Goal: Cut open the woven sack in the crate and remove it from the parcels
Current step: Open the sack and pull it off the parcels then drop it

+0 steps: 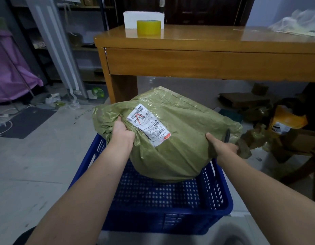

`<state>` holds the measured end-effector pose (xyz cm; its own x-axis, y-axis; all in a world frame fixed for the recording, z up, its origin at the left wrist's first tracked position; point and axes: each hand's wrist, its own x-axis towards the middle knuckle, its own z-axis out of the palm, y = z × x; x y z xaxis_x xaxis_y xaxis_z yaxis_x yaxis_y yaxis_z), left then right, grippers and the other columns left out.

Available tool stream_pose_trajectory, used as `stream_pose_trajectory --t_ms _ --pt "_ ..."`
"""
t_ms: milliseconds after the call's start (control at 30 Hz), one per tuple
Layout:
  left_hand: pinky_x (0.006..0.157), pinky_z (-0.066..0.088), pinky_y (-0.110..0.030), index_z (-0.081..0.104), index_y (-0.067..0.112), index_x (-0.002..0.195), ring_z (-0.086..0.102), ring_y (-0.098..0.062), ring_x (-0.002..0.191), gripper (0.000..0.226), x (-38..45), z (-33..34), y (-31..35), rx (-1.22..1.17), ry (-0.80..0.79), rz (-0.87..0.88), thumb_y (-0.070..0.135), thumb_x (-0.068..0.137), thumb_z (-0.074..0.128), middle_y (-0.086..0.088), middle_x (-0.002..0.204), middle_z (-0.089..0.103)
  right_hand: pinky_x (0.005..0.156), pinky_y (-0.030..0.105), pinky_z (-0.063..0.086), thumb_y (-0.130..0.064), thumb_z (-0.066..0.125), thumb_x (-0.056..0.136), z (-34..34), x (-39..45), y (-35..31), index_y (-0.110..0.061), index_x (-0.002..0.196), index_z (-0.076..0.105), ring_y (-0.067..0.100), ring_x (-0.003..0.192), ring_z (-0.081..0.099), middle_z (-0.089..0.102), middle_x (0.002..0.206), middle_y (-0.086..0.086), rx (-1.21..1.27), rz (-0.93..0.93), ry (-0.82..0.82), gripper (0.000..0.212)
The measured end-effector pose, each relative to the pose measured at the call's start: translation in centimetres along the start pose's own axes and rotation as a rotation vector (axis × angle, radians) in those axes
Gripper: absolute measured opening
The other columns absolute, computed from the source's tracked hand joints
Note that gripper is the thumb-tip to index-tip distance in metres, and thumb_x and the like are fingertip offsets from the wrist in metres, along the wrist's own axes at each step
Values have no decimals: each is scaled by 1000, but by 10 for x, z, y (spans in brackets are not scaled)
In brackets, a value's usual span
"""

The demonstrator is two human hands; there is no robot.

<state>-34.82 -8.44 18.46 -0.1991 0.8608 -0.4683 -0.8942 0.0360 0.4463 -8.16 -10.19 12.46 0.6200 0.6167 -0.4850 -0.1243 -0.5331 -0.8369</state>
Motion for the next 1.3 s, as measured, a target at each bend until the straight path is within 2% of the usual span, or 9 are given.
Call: stream_pose_trajectory --t_ms 133,233,367,500,700,933,1133,1200,1300 --pt "97 44 -54 54 6 136 55 -36 124 38 8 -7 3 20 24 26 21 106 37 -21 130 59 95 49 53 -37 99 33 15 27 19 -7 131 55 32 109 62 64 126 8 305 84 -170 111" --pt "102 41 -54 53 5 137 53 -35 128 39 16 -14 6 7 22 42 21 107 35 -21 138 55 91 40 54 -21 86 70 22 21 12 -2 123 59 29 99 62 66 118 8 264 90 -125 62" --pt "104 39 -55 61 3 119 52 -35 129 36 19 -18 7 24 -14 31 23 107 34 -20 138 55 89 40 55 -13 62 90 25 8 -2 2 122 61 34 103 63 65 118 14 60 -40 -27 35" --pt "95 44 -51 63 6 99 55 -33 123 39 18 -15 3 85 -38 15 31 106 34 -15 130 58 82 36 46 -7 40 96 23 -3 -19 -4 119 60 28 93 54 57 104 9 1 -184 -20 30" --pt "101 42 -51 59 13 132 57 -32 121 51 17 -23 -10 219 20 4 46 104 32 -14 136 59 79 33 43 -9 41 94 22 -11 -37 -19 107 61 24 90 56 63 103 4 160 -293 -79 26" --pt "99 42 -54 64 13 121 53 -36 126 55 7 -22 -26 415 71 -101 56 99 37 -14 125 61 95 45 52 -12 46 96 22 -23 -59 -30 87 59 26 100 63 67 102 0 325 -341 -221 24" --pt "85 47 -48 67 6 107 60 -32 114 58 -6 -8 -34 893 131 -361 55 98 40 -14 129 63 47 22 45 -12 49 99 28 -49 -87 -21 93 59 14 62 60 63 80 -2 418 -348 -412 14" --pt "71 44 -41 59 4 115 59 -31 109 54 -15 10 -35 1162 113 -242 51 100 37 -7 123 60 35 17 36 -11 50 99 31 -63 -94 -18 90 57 7 41 53 58 69 -1 457 -329 -488 14" --pt "92 47 -38 28 20 152 55 -32 118 72 -11 47 -29 1325 -69 169 43 90 56 -5 142 47 33 20 25 -11 50 99 41 -77 -99 -18 86 54 6 32 36 47 61 0 417 -356 -606 15"
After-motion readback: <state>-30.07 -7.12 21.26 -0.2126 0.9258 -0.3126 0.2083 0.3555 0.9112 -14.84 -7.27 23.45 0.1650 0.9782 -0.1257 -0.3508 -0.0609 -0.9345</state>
